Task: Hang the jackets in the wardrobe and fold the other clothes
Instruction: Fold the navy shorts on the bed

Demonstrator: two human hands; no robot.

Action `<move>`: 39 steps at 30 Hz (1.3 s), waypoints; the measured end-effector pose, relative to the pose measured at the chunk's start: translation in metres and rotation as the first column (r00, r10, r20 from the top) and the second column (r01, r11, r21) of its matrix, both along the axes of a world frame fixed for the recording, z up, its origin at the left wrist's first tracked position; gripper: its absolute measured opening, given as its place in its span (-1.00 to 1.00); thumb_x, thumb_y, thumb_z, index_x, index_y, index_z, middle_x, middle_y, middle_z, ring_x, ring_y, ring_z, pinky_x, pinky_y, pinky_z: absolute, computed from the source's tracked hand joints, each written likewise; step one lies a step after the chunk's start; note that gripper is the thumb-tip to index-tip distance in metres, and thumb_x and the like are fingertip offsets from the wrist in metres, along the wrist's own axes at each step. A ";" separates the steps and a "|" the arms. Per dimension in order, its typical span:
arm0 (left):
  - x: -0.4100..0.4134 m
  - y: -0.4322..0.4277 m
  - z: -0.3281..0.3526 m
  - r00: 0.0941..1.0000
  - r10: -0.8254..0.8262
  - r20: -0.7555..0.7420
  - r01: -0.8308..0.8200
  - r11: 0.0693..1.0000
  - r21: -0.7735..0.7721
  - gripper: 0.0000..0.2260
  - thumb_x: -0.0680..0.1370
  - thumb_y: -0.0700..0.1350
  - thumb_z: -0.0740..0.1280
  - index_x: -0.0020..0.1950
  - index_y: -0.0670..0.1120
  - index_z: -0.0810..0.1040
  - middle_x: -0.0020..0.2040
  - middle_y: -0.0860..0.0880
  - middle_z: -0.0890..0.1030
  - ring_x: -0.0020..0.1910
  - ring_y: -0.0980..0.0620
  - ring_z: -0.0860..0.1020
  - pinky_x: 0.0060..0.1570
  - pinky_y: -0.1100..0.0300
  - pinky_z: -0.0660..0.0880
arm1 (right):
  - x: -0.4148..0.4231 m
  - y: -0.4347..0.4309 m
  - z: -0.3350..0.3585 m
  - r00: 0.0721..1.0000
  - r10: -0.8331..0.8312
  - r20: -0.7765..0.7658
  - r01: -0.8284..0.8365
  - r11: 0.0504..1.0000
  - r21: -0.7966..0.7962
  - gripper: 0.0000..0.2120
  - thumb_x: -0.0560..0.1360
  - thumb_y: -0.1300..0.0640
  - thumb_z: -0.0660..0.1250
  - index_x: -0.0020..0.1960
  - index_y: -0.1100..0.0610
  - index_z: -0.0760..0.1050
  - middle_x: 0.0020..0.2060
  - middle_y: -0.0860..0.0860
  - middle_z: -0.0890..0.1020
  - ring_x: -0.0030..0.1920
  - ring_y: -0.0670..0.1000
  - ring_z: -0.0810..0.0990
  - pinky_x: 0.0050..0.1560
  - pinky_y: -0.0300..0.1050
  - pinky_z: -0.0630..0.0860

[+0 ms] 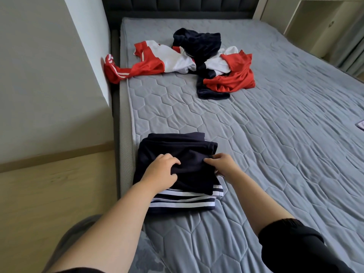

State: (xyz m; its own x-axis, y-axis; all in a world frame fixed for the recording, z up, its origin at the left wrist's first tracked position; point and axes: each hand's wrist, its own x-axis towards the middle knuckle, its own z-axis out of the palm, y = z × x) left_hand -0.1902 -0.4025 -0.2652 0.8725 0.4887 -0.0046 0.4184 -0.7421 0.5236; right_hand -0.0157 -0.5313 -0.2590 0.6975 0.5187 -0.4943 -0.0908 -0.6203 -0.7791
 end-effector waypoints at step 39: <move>-0.051 0.006 0.043 0.694 0.544 0.472 -0.546 0.825 -0.149 -0.91 0.40 0.11 0.30 -0.25 0.15 0.43 -0.43 0.19 0.50 -0.39 0.17 0.47 -0.43 0.33 0.29 | -0.099 0.088 0.133 0.864 0.404 -0.301 -0.173 0.799 0.576 -0.85 0.59 0.10 0.24 -0.04 0.18 0.49 -0.17 0.06 0.64 -0.18 0.02 0.65 -0.24 -0.11 0.59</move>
State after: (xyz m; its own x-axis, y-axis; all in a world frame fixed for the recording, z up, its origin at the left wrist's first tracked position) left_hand -0.2414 -0.3968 -0.2220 0.3406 0.8782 0.3356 0.4487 -0.4656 0.7628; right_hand -0.1150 -0.4434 -0.1257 0.2795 0.9163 -0.2867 -0.3398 -0.1849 -0.9222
